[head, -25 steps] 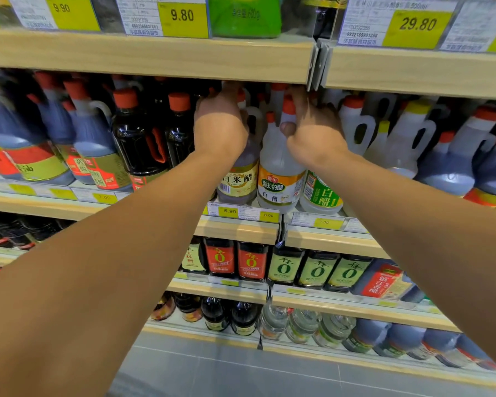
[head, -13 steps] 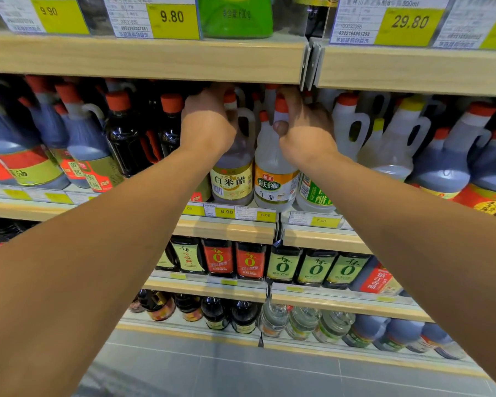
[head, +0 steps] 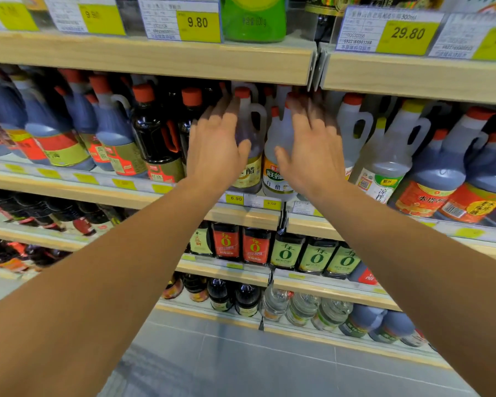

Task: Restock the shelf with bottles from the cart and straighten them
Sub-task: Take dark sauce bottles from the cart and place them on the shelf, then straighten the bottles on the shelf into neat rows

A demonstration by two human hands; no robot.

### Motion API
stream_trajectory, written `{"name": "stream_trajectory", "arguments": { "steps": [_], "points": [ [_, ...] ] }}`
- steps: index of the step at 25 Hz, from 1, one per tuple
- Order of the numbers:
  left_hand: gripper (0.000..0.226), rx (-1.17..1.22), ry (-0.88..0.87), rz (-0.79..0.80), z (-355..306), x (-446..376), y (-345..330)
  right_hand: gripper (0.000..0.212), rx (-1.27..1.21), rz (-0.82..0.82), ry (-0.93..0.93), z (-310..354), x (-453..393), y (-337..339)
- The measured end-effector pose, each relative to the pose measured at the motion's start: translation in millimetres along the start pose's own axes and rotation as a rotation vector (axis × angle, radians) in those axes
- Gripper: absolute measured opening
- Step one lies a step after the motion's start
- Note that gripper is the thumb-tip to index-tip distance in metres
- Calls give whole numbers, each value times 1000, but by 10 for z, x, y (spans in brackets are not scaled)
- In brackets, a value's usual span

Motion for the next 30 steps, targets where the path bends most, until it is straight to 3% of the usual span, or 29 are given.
{"name": "stream_trajectory", "arguments": {
  "steps": [2, 5, 9, 13, 21, 30],
  "points": [
    [59, 22, -14, 45, 65, 296, 51, 68, -40, -5, 84, 105, 206, 6],
    [73, 56, 71, 142, 202, 766, 193, 73, -88, 97, 102, 211, 564, 23],
    [71, 11, 97, 170, 165, 1525, 811, 76, -77, 195, 192, 554, 1053, 425],
    [75, 4, 234, 245, 277, 2103, 1395, 76, -120, 280, 277, 985, 1487, 879],
    [74, 30, 339, 221, 565, 3031, 2735, 79, -276, 335, 382, 2039, 2186, 1663],
    [73, 37, 384, 155, 1648, 3861, 3895, 78, -280, 308, 444, 3559, 2693, 2103]
  ]
}}
Point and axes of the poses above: each hand's wrist, its own x-axis away from the middle knuckle, its own y-axis out of the back of the hand, z = x × y, the point moved 8 cm from there along -x, towards the middle knuckle, and after that the axes turned 8 degrees about y, right-handed, at the moved point
